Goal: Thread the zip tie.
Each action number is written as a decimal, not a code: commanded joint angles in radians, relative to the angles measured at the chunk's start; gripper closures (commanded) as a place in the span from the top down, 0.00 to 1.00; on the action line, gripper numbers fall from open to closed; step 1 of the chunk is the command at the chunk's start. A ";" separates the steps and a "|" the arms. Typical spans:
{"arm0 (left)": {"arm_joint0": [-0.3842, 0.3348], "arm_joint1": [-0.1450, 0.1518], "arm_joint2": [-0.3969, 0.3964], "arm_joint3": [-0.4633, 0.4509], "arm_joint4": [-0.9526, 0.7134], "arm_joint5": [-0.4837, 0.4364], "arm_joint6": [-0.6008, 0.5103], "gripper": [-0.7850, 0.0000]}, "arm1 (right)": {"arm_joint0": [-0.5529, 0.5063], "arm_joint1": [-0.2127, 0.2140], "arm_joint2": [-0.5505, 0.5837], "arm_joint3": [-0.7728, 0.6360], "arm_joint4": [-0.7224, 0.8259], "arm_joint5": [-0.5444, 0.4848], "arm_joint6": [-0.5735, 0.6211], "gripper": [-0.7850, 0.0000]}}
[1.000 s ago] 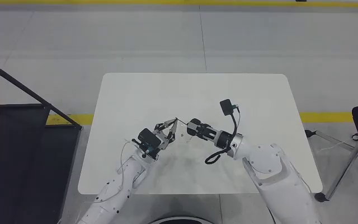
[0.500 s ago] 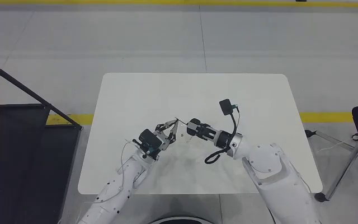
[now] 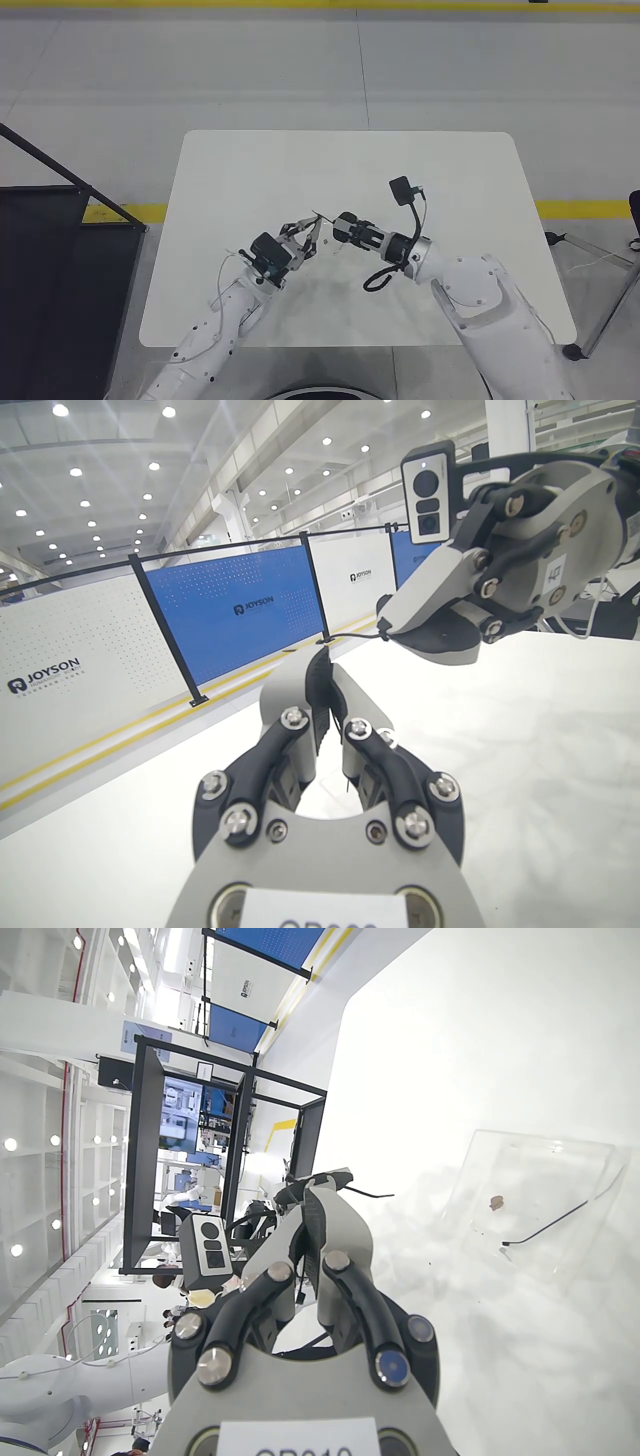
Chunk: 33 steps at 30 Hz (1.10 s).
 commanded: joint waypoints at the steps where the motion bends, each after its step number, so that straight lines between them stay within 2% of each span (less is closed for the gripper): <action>1: 0.000 0.000 0.000 0.000 0.005 -0.002 0.002 0.00 | 0.001 0.000 -0.001 0.000 -0.001 0.003 0.001 0.00; 23: 0.010 0.002 -0.017 -0.008 0.010 -0.006 0.025 0.00 | 0.017 -0.003 -0.016 -0.001 -0.048 0.067 0.016 0.00; 33: 0.005 0.001 -0.013 -0.001 0.023 -0.010 0.018 0.00 | 0.004 -0.004 -0.003 -0.003 -0.030 0.036 0.010 0.00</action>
